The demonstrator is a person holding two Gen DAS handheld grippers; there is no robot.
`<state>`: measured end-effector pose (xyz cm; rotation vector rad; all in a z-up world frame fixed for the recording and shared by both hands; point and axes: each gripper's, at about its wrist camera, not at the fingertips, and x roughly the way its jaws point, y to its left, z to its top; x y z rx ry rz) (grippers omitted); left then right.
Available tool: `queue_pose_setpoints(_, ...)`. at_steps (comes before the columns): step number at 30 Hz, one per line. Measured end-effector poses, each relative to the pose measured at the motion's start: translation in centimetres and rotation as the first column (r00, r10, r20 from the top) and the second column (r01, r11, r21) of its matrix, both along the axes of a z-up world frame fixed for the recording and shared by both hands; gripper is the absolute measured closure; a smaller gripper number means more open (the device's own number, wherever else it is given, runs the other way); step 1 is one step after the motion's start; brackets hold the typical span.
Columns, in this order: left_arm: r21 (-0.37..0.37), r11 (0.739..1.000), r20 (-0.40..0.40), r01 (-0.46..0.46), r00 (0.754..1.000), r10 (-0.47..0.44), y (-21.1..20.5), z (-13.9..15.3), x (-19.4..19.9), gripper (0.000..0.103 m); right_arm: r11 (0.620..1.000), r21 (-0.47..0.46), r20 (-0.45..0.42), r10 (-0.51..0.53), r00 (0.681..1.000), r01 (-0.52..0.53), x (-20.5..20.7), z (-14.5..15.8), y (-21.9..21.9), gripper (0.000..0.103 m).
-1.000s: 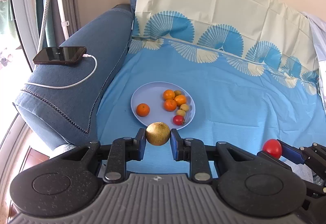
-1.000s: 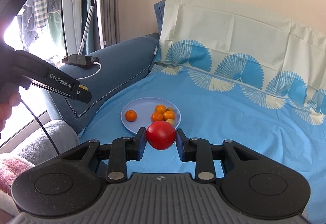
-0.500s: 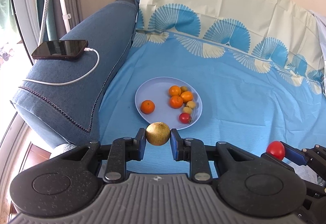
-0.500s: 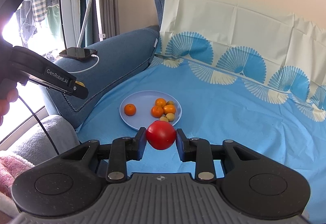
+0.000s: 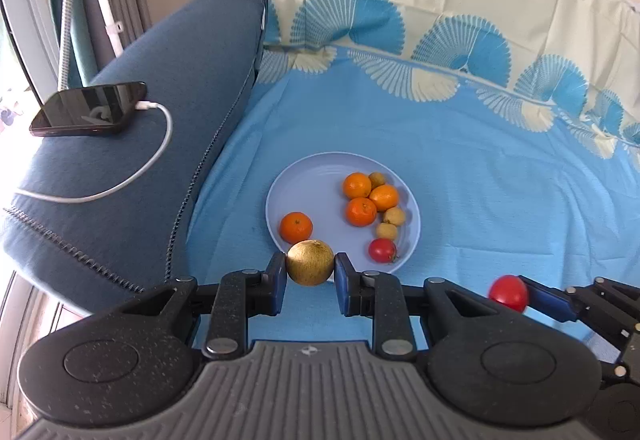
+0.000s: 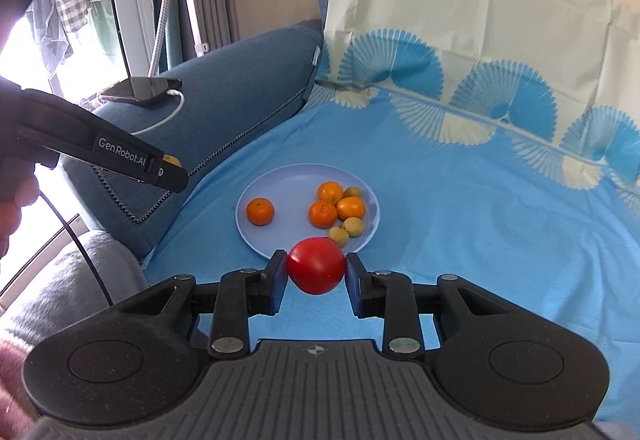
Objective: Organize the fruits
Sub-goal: 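Carry the tan fruit and red tomato over the blue plate, then open both grippers to drop the tan fruit and tomato onto the plate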
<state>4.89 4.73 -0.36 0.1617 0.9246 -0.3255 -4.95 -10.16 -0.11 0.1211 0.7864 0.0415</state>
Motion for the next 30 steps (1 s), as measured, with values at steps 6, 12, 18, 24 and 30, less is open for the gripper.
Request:
queue_pose_setpoints(6,0.032,0.999,-0.040,0.002,0.999,-0.001,-1.8,-2.4,4.2,0.075,1.000,0.012,-0.028,0.009,1.000,-0.009,4.4,-2.0,-0.3,0.071)
queue_pose_setpoints(12,0.065,0.998,-0.077,0.006,0.997,-0.001,-3.4,-5.1,8.4,0.075,1.000,0.017,-0.062,0.026,0.998,-0.025,8.3,-4.2,-0.6,0.071)
queue_pose_setpoints(18,0.098,0.995,-0.106,0.008,0.994,0.003,-4.8,-7.9,11.9,0.075,0.999,0.029,-0.112,0.040,0.993,-0.037,11.6,-7.3,-1.0,0.071)
queue_pose_setpoints(24,0.127,0.992,-0.121,0.013,0.993,0.003,-5.9,-10.0,14.1,0.075,0.998,0.042,-0.145,0.046,0.988,-0.041,13.8,-9.6,-1.1,0.071)
queue_pose_setpoints(30,0.131,0.991,-0.045,-0.007,0.999,0.013,-5.9,-9.8,14.6,0.001,0.997,0.033,-0.118,0.070,0.991,-0.067,14.7,-9.9,-1.1,0.060)
